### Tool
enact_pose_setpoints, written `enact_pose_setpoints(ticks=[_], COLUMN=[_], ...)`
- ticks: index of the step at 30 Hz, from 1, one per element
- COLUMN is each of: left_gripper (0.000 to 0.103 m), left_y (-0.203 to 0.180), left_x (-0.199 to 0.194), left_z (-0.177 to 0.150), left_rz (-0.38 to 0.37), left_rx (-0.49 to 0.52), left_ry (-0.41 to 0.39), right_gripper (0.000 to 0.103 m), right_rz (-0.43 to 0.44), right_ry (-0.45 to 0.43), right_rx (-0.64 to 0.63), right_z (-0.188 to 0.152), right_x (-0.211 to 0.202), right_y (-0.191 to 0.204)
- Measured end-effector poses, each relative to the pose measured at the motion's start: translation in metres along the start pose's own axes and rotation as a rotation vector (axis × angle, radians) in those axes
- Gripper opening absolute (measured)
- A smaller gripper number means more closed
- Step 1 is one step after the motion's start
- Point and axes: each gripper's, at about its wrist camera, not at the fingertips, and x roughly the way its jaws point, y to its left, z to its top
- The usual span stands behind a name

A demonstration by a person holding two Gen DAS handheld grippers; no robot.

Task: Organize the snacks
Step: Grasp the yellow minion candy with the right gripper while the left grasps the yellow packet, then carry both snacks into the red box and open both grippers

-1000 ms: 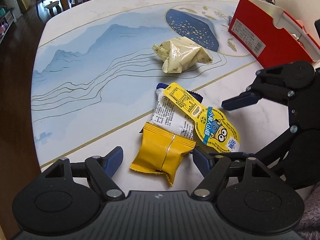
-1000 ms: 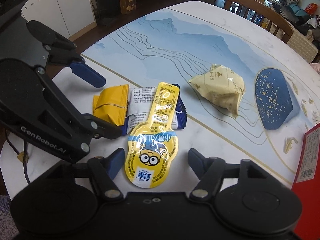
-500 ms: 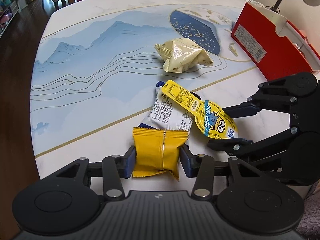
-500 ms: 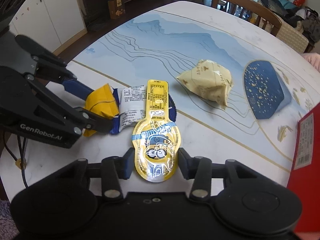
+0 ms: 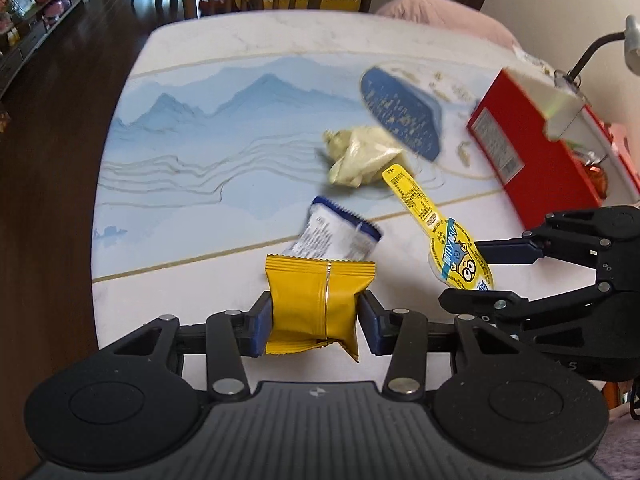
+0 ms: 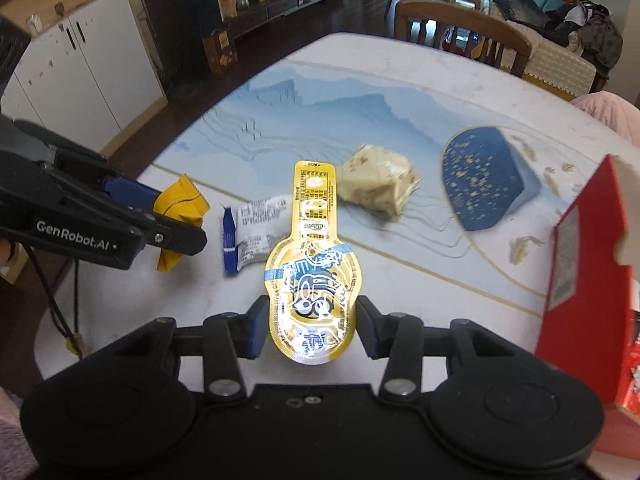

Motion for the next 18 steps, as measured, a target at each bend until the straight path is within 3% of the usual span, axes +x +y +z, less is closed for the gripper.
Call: enact_pose_setpoints(ticks=[8,18], left_gripper=[0.044,0.044], left_y=[-0.036,-0.109], left_x=[-0.034,-0.052], left_z=[0.015,0.041], left_rz=[-0.013,-0.072], left_rx=[-0.031,0.046], left_ry=[-0.057,-0.095], right_gripper=[0.044,0.044], right_rz=[-0.014,-0.085], right_ry=[-0.074,-0.131], right_rx=[0.038,0.085], right_z=[-0.002,-0.013], right_x=[-0.057,-0.11], right_y=[-0.027,-0.072])
